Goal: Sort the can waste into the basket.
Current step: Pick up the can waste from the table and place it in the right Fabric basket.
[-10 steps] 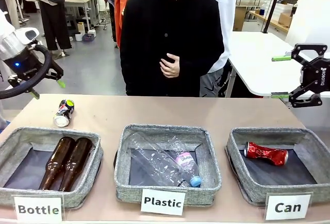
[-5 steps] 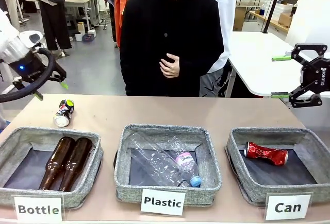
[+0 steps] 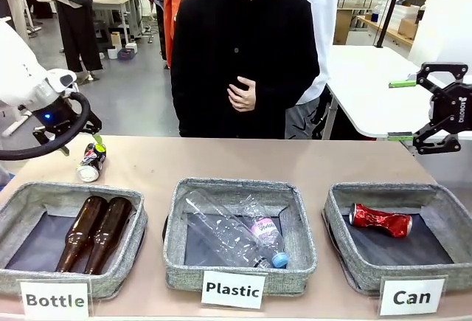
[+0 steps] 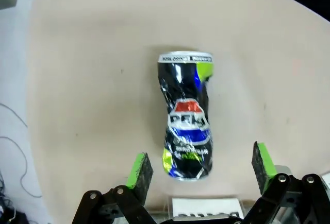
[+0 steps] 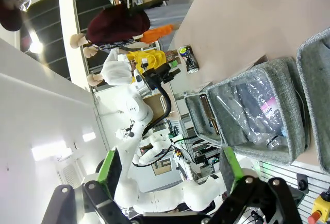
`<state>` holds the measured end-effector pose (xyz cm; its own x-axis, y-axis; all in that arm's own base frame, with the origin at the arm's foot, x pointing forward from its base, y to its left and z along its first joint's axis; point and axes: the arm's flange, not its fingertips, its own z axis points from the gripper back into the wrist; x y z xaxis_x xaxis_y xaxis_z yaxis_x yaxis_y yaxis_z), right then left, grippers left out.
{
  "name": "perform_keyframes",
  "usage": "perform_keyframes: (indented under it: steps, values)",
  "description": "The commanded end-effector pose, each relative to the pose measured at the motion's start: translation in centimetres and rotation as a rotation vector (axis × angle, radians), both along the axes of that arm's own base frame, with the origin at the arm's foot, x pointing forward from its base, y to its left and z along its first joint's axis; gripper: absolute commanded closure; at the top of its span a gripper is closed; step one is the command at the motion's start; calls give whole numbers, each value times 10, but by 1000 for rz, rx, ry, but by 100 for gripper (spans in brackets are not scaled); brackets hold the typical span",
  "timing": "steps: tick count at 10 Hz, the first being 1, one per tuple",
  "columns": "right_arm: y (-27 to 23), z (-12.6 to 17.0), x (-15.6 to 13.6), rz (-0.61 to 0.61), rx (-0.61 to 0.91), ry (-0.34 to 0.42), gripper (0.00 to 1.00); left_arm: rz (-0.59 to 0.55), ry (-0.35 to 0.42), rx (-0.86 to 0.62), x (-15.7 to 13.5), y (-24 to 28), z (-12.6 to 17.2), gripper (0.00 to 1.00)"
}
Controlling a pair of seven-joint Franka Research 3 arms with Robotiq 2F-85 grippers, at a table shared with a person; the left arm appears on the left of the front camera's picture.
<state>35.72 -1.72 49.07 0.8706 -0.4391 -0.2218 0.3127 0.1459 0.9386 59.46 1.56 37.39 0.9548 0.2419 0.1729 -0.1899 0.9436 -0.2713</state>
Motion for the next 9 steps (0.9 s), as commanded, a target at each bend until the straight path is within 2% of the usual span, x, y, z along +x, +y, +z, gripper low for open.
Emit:
perform_keyframes:
  steps: [1, 4, 6, 7, 8, 9]
  values:
    - [0, 1, -2, 7, 0, 1, 0, 10, 24, 43, 19, -3, -9, 0]
    - [0, 1, -2, 7, 0, 1, 0, 18, 85, 64, 37, -4, -34, 0]
    - [0, 1, -2, 7, 0, 1, 0, 17, 74, 78, 41, -8, -38, 0]
    - [0, 1, -2, 7, 0, 1, 0, 23, 65, 75, 43, -11, -41, 24]
    - [0, 1, -2, 7, 0, 1, 0, 53, 59, 111, 44, -13, -43, 60]
    - [0, 1, -2, 7, 0, 1, 0, 39, 72, 132, 44, -16, -46, 84]
